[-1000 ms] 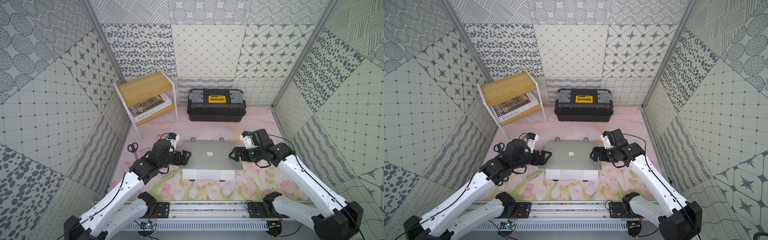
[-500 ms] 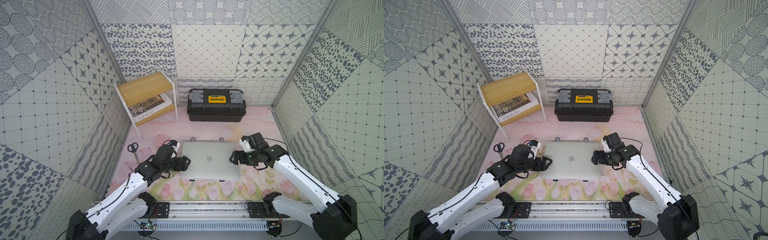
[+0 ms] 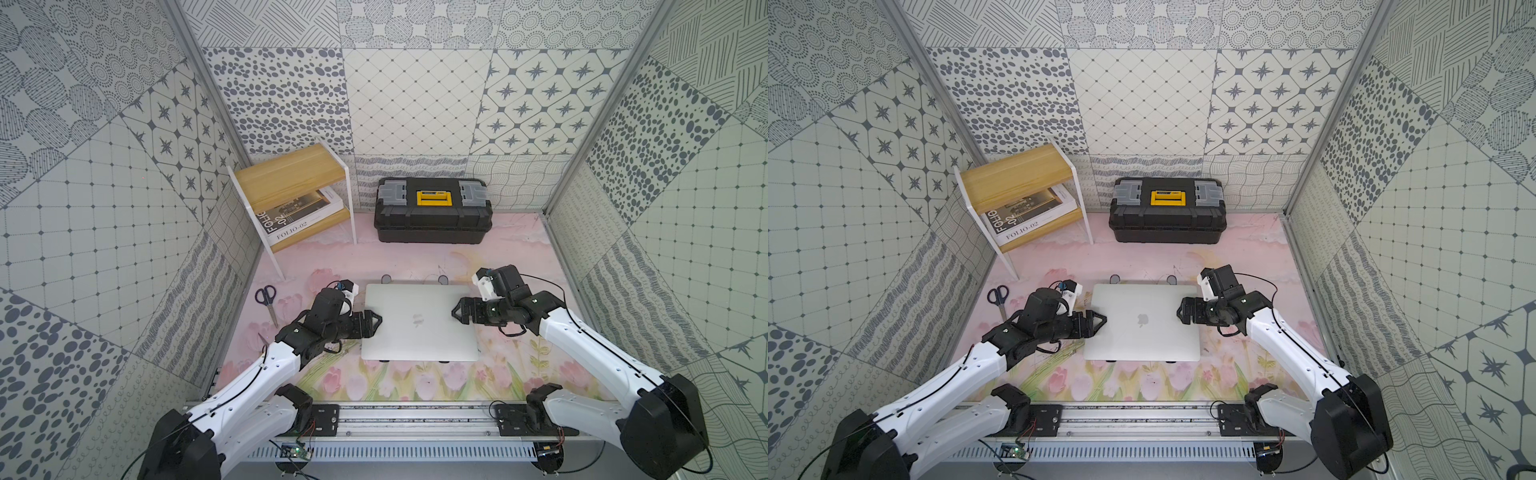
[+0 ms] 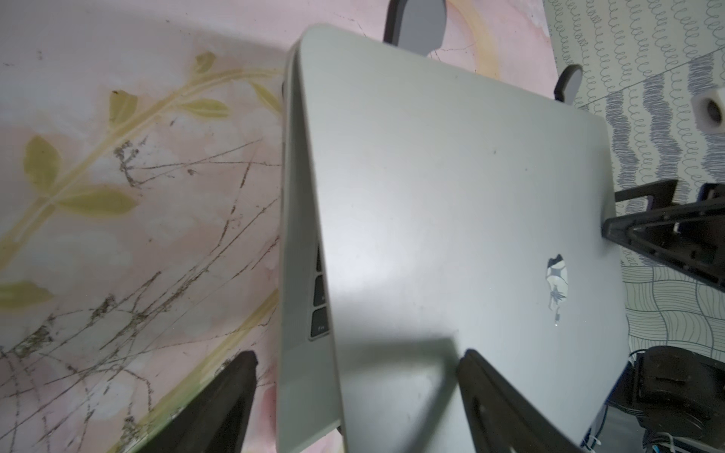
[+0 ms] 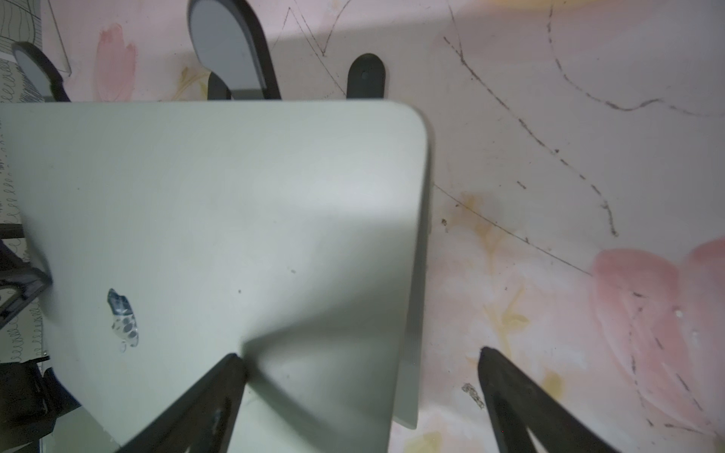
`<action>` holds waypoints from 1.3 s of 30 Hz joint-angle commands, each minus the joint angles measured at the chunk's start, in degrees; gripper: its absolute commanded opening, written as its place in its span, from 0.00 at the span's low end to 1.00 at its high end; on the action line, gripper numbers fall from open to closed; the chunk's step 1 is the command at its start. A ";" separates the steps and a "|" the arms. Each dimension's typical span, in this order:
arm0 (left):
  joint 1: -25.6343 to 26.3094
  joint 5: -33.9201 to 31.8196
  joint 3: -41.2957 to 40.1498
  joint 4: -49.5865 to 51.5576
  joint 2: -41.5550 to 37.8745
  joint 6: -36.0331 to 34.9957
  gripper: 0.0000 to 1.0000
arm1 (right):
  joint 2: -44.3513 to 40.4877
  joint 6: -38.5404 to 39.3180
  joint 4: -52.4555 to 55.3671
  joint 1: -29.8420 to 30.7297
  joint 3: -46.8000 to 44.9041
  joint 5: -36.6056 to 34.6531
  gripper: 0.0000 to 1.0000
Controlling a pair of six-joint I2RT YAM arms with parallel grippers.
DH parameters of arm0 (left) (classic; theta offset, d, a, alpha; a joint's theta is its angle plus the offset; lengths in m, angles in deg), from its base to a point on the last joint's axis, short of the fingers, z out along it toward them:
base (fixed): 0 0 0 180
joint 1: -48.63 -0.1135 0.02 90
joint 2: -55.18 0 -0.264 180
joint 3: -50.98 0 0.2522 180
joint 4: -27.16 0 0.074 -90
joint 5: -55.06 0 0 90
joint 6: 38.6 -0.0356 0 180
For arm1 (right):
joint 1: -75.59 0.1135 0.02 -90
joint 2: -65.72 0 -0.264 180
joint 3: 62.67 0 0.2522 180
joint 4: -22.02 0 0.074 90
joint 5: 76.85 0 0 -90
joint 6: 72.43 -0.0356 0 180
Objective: Close the laptop lid and set it aside
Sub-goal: Close the lid of the laptop, then pick up the laptop from the computer stand.
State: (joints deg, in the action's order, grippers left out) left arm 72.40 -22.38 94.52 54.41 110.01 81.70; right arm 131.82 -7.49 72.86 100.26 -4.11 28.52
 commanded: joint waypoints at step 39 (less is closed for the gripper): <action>-6.66 20.02 -10.78 -24.66 9.82 6.72 0.68 | -1.09 -2.48 -22.29 -5.95 -16.60 11.32 0.74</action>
State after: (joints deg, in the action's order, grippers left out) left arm 66.83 -8.30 84.23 35.55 118.53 87.21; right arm 131.54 -9.41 52.58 95.06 -19.79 38.25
